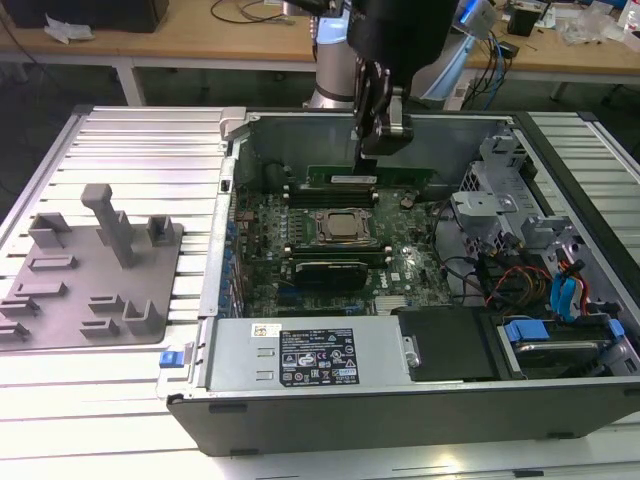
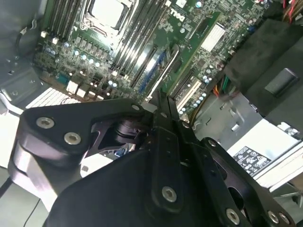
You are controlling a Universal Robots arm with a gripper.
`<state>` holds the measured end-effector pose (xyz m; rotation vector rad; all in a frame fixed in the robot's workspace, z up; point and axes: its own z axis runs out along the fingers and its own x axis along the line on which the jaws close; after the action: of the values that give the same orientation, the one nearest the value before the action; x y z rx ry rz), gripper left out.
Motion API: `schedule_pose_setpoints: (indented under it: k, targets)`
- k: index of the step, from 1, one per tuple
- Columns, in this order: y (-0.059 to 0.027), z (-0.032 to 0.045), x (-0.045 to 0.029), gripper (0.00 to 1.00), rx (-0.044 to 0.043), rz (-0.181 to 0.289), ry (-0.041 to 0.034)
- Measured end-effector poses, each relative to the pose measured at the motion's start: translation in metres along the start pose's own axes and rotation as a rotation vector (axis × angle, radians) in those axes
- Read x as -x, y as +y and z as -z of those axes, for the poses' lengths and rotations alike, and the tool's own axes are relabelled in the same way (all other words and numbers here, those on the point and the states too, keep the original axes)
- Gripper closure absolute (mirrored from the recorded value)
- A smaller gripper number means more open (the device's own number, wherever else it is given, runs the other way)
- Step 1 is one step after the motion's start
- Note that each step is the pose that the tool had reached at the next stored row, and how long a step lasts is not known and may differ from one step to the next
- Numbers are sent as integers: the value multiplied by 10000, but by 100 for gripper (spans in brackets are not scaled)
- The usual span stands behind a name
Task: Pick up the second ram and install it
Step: 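Pick up the second ram and move it above second insertion slot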
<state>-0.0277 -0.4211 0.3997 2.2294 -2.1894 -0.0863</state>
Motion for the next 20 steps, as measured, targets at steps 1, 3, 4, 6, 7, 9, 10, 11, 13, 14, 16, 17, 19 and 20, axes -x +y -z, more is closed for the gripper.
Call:
schedule_pose_setpoints:
  k: [1,3,4,6,7,9,10,11,13,14,16,17,19,20]
  targets:
    - [-2,-38,2,91,-1,3,-2]
    - [-2,-72,6,91,0,-1,7]
    - [-2,-100,10,91,1,-1,17]
    - [-4,-163,22,91,0,0,17]
    - [-4,-182,25,91,-1,0,17]
    - [-4,-239,28,91,-14,17,18]
    - [-1,-272,28,91,-31,39,20]
    - [3,-307,28,91,-54,63,21]
    - [12,-367,29,91,-113,113,25]
    - [14,-391,37,91,-141,127,27]
    - [18,-435,66,91,-186,141,27]
    - [19,-448,72,91,-202,147,29]
    - [30,-483,83,91,-236,153,30]
    - [44,-516,85,91,-241,153,30]
